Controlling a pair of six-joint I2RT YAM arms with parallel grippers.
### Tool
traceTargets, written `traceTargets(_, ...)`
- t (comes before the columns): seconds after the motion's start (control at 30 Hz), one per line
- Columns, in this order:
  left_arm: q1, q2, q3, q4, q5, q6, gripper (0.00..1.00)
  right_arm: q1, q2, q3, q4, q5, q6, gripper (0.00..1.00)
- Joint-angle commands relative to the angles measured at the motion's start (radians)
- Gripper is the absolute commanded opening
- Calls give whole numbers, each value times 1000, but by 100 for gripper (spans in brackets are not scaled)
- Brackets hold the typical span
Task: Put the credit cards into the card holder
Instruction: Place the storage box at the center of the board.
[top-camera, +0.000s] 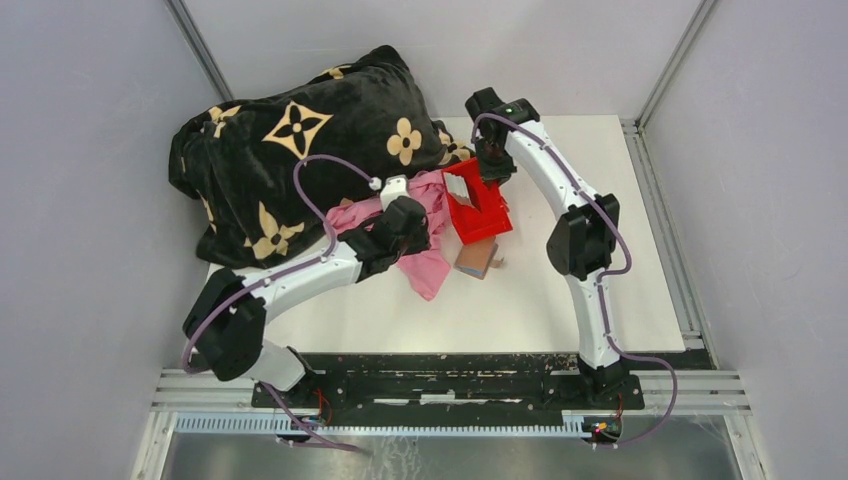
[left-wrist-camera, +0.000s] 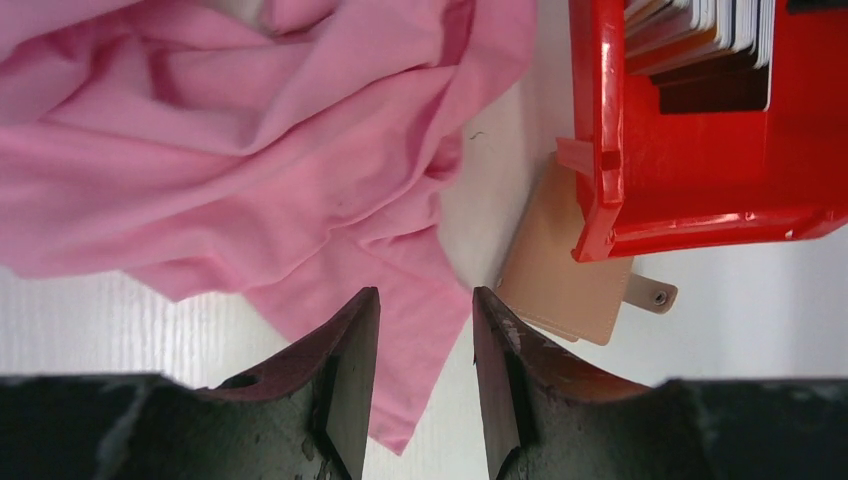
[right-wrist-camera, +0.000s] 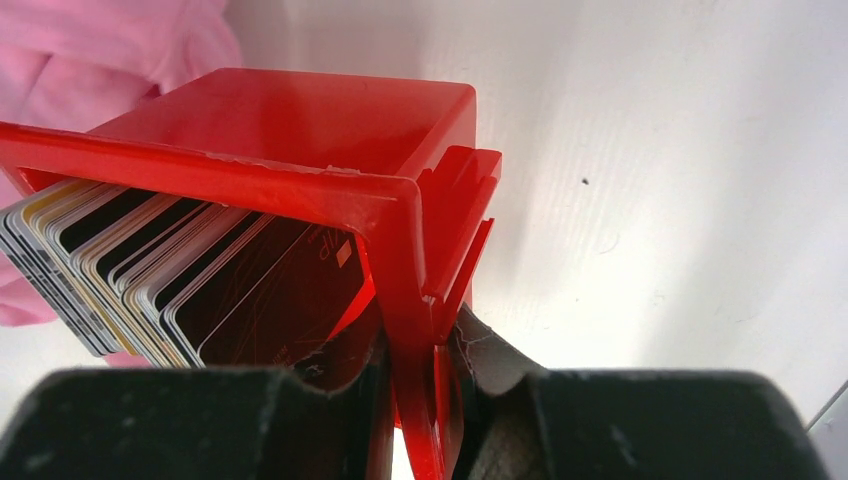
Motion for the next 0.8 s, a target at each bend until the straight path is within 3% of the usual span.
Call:
traceTargets(0.0,5,84,105,80,100,131,47,-54,-22,69,52,-30,22,1)
traceTargets(0.4,33,379,317,86,243,224,41,-167,36,63,122,-80,24,1)
traceTargets(0.77,41,525,408,73,265,254,39,-204,95,56,176,-121,29,1)
